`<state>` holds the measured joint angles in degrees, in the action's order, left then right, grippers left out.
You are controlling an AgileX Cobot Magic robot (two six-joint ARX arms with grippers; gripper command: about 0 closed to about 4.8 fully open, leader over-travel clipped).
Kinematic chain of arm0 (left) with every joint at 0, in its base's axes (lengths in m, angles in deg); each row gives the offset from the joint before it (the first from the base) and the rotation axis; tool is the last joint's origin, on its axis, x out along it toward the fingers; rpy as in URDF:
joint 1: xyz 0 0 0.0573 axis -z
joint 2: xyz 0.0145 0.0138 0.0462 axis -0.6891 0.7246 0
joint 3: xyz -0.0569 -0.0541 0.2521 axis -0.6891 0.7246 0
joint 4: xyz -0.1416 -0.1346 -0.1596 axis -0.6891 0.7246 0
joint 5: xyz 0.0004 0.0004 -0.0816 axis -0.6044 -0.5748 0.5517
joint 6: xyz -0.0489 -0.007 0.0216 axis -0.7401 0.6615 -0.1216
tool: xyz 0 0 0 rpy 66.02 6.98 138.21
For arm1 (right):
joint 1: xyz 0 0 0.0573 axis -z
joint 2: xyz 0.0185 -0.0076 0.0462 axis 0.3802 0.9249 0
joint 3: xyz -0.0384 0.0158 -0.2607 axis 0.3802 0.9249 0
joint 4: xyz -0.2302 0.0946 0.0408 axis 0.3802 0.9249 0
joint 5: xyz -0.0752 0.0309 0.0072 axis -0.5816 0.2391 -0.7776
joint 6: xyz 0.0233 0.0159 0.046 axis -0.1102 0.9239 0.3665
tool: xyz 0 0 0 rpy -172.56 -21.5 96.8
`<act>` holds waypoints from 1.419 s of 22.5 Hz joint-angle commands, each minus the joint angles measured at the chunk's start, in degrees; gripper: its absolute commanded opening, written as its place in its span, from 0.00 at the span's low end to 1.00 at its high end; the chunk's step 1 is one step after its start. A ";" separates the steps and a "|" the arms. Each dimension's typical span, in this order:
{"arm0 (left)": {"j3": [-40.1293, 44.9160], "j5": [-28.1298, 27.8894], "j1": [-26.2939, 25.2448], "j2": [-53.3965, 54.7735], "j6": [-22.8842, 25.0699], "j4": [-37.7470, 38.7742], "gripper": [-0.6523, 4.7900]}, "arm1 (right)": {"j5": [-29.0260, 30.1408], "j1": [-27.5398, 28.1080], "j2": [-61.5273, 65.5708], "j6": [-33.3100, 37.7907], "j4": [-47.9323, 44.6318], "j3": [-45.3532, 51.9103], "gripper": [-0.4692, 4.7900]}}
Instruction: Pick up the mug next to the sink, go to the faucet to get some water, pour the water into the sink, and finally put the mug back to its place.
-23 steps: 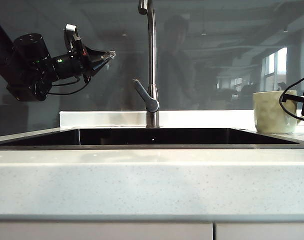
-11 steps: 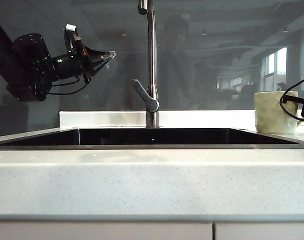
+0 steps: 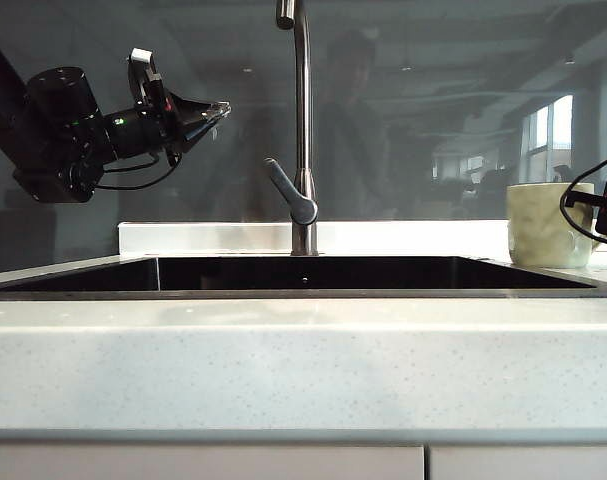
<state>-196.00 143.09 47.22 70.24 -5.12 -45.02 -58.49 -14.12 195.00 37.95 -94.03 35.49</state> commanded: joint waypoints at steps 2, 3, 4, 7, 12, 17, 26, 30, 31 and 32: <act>-0.13 0.26 0.00 -0.61 -0.15 -0.98 0.11 | -0.22 0.00 -1.42 0.15 -2.56 2.86 0.37; -0.13 0.26 0.00 -0.61 -0.15 -0.98 0.11 | -0.22 0.00 -1.75 0.17 -2.60 3.34 0.37; -0.13 0.26 0.00 -0.61 -0.15 -0.98 0.11 | -0.20 -0.02 -2.19 0.17 -2.60 3.87 0.37; -0.13 0.31 -0.02 -0.61 -0.17 -1.01 0.11 | -0.22 -0.02 -4.55 1.05 -2.60 5.66 0.37; -0.13 -0.31 -2.21 -0.79 -4.74 -3.34 0.11 | 1.27 -0.42 -13.07 1.53 -2.54 9.81 0.37; -0.11 0.42 -3.63 -3.82 -10.86 -7.52 0.12 | 7.89 -1.16 -22.43 2.25 -2.40 15.21 0.14; -0.11 3.04 -5.03 -19.23 -8.98 -5.79 0.12 | 11.69 -5.38 -47.84 4.68 18.08 20.28 0.08; 0.02 3.56 -6.71 -26.77 -5.14 -0.52 0.12 | 10.99 -7.78 -61.55 4.33 35.71 20.26 0.08; 0.02 3.74 -7.17 -28.11 -4.37 0.68 0.12 | 10.16 -8.13 -63.89 4.02 38.99 20.26 0.08; 0.04 3.76 -7.65 -29.35 -3.39 2.01 0.12 | 9.77 -8.50 -66.16 3.78 42.27 20.26 0.08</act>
<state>-195.93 146.41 40.23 42.62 -10.85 -45.37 -47.22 -22.29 130.87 42.23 -57.88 55.86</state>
